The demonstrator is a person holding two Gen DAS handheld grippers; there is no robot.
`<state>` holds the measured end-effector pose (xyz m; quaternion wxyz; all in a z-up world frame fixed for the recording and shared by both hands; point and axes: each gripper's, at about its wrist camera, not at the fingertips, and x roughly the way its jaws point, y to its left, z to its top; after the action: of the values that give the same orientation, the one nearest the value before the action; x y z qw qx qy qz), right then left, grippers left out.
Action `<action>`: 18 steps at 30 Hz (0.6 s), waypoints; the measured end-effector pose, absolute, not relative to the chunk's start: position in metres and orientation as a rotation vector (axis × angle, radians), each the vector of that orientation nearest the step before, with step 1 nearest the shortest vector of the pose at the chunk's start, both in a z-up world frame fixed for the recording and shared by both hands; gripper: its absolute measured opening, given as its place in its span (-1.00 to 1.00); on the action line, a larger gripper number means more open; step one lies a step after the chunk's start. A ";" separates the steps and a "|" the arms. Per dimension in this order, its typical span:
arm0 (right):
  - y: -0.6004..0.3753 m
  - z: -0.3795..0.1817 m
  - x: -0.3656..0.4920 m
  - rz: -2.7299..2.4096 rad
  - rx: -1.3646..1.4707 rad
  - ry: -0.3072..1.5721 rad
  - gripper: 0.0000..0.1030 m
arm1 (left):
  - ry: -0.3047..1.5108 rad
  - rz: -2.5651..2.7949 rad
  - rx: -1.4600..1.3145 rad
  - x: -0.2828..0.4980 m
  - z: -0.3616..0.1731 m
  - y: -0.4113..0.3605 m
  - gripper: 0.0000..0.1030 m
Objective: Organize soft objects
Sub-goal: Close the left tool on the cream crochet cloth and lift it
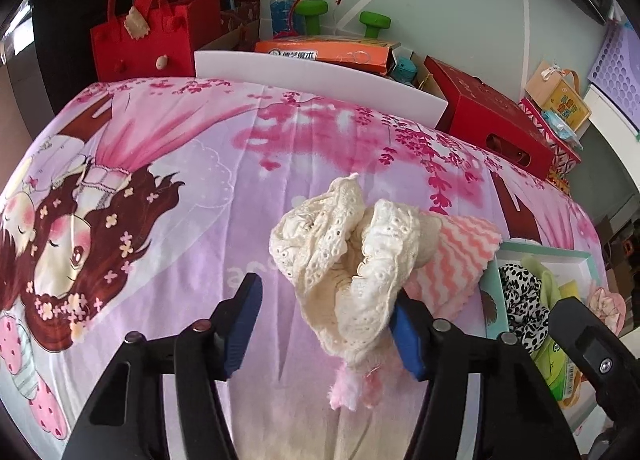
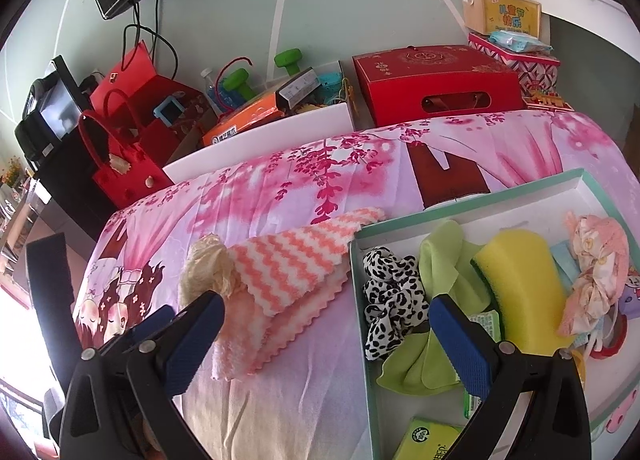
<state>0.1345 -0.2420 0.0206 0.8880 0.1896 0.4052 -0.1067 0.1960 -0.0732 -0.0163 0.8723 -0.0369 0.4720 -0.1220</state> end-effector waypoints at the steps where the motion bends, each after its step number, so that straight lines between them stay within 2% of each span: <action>1: -0.242 0.020 0.135 -0.220 0.394 0.844 1.00 | 0.990 -0.255 -0.085 0.197 -0.017 -0.073 0.20; 3: -0.241 0.019 0.136 -0.218 0.392 0.848 1.00 | 0.994 -0.251 -0.098 0.198 -0.019 -0.071 0.10; 5: -0.241 0.018 0.136 -0.216 0.393 0.854 1.00 | 0.995 -0.252 -0.113 0.199 -0.019 -0.069 -0.26; 11: -0.240 0.014 0.138 -0.212 0.394 0.864 1.00 | 0.997 -0.258 -0.164 0.200 -0.019 -0.061 -0.62; 14: -0.240 0.013 0.138 -0.211 0.395 0.869 1.00 | 0.994 -0.262 -0.181 0.200 -0.017 -0.058 -0.71; 18: -0.240 0.012 0.139 -0.207 0.397 0.871 1.00 | 0.993 -0.242 -0.191 0.199 -0.014 -0.055 -0.72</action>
<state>0.1389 -0.2402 0.0120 0.8824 0.1907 0.4185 -0.0996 0.1994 -0.0548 -0.0143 0.8680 -0.0914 0.4742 -0.1155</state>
